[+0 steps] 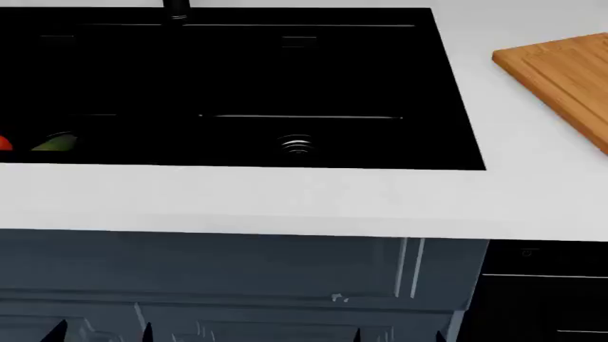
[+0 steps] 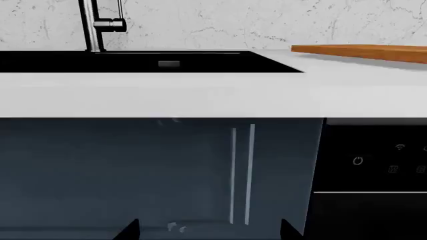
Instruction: Pick the vegetables from the sink and place them on the cutting board.
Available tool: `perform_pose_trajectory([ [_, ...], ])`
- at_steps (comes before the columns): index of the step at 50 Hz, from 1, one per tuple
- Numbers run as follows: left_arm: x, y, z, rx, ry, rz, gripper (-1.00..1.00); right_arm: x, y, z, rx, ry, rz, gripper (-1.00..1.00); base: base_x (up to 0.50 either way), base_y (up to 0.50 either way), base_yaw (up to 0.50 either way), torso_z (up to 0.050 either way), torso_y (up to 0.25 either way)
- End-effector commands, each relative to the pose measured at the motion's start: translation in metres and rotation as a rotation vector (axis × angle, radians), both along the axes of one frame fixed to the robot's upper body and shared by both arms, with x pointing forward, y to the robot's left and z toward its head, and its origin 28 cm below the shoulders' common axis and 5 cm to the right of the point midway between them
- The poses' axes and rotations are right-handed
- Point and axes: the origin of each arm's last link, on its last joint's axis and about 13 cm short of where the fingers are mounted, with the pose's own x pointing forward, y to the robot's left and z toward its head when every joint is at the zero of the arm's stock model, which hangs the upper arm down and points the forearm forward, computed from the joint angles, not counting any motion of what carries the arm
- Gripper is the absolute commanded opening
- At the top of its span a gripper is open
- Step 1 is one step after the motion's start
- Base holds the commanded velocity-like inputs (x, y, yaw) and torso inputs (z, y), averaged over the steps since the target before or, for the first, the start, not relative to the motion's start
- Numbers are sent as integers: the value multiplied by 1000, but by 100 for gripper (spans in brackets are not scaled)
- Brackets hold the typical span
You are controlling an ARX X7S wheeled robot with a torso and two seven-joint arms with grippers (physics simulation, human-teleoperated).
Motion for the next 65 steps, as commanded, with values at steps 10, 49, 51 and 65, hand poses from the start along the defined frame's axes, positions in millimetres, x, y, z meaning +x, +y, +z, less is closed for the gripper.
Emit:
perform_pose_trajectory([
  [10,-1,0,0,46,-19,4,100,-1,0,1,27,-1,-5,100,0,0,0,0,0],
  [49,-2,0,3,-17,-32,3,100,0,1,-2,-61,36,-5,100,-57,417,0,0,0],
  [51,-2,0,3,-17,-33,4,100,0,1,-2,-79,42,-8,100,0,500,0,0,0],
  [65,-2,-1,2,-12,-38,-3,100,0,1,-2,-73,45,-14,100,16,500,0,0,0],
])
